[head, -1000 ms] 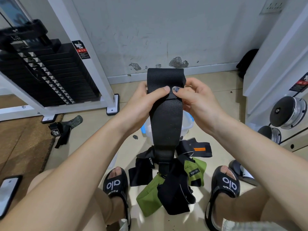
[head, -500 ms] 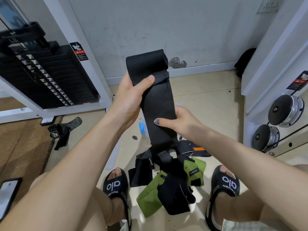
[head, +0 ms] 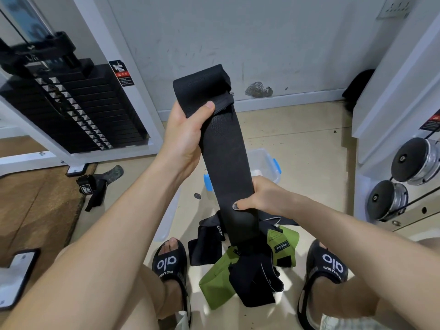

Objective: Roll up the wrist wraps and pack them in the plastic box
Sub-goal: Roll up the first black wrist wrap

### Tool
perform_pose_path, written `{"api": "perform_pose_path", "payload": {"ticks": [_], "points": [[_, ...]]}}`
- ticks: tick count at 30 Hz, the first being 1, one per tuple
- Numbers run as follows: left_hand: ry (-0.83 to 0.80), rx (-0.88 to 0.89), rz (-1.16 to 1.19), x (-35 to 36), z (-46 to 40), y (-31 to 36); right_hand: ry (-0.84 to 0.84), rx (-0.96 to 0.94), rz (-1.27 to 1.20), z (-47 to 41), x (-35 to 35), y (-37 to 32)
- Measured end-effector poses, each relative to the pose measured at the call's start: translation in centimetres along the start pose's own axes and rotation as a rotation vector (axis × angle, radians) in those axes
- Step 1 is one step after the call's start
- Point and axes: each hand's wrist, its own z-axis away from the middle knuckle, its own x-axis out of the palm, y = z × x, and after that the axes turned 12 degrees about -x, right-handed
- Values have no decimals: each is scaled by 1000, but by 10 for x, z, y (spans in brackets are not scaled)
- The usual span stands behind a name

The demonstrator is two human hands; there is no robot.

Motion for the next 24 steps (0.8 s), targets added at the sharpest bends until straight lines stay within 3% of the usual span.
{"api": "perform_pose_path", "payload": {"ticks": [6,11,15,24], "points": [[-3,13,-19,4,-2,-8,123,39,29,-4,-4,12],[-1,11,-31,0,-4,-7,-23,107,6,4,-2,18],[-37,5,-111,2,-1,-15,-32,115,15,4,-4,13],[-163,-23,-295,2,0,-27,179,-233,-479,-1,-39,-67]]}}
